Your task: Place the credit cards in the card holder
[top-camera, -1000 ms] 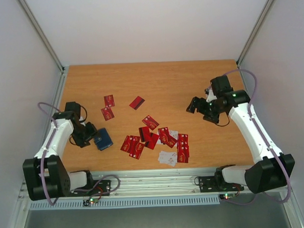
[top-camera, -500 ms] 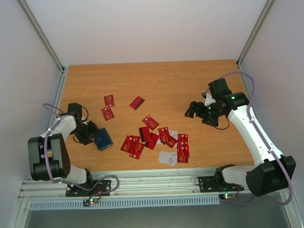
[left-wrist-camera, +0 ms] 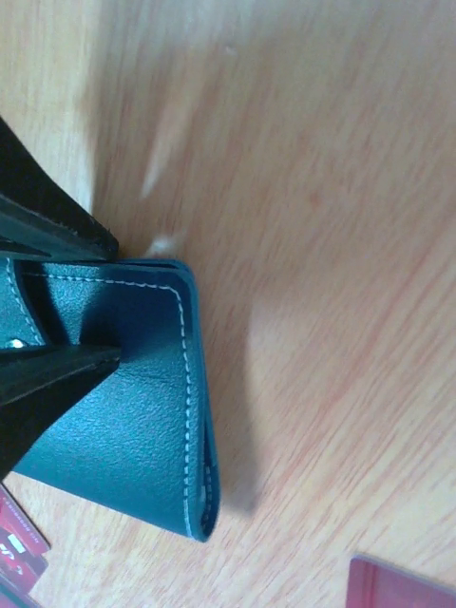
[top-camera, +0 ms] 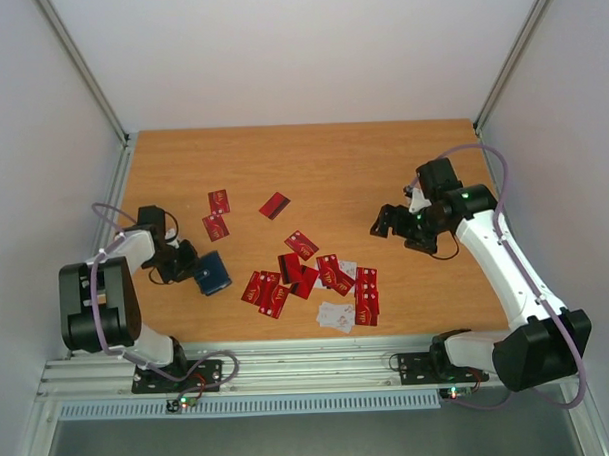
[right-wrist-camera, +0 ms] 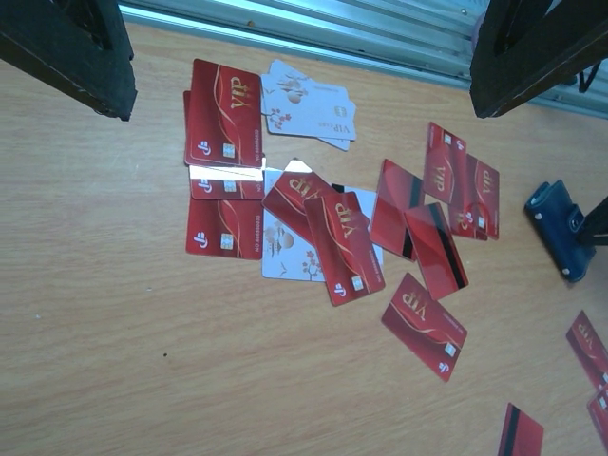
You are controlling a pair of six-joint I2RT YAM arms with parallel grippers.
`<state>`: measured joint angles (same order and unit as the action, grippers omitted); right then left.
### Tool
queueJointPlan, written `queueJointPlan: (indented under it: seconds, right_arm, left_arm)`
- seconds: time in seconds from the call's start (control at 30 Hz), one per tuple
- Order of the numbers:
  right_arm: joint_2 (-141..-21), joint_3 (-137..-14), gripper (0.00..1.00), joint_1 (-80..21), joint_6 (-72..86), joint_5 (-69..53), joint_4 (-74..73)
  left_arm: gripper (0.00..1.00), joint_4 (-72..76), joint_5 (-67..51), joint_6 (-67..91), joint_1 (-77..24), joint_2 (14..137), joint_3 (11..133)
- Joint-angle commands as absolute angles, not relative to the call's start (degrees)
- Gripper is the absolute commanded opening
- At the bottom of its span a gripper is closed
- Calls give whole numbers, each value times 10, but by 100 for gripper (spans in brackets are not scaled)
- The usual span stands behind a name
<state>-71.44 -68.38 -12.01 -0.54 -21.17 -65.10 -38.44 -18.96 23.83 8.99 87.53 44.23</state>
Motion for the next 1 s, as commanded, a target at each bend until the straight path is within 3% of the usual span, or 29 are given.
queueJointPlan:
  seconds: [0.0,0.33,0.63,0.97]
  right_arm:
    - [-718,-676,96,-124,-19,-203,-654]
    - [-709,-674,96,-147,-8,-208,-643]
    - [-715,-674,95,-185,-6,-225,-617]
    - [-690,-641,95,-203,22,-350,-529]
  left_arm:
    - [23,-341,-218,221,92,868,425]
    - [1,-330,-247,210,90,822,420]
    - [0,-351,-276,206,85,758,426]
    - [0,-339,-360,258,21,683,451]
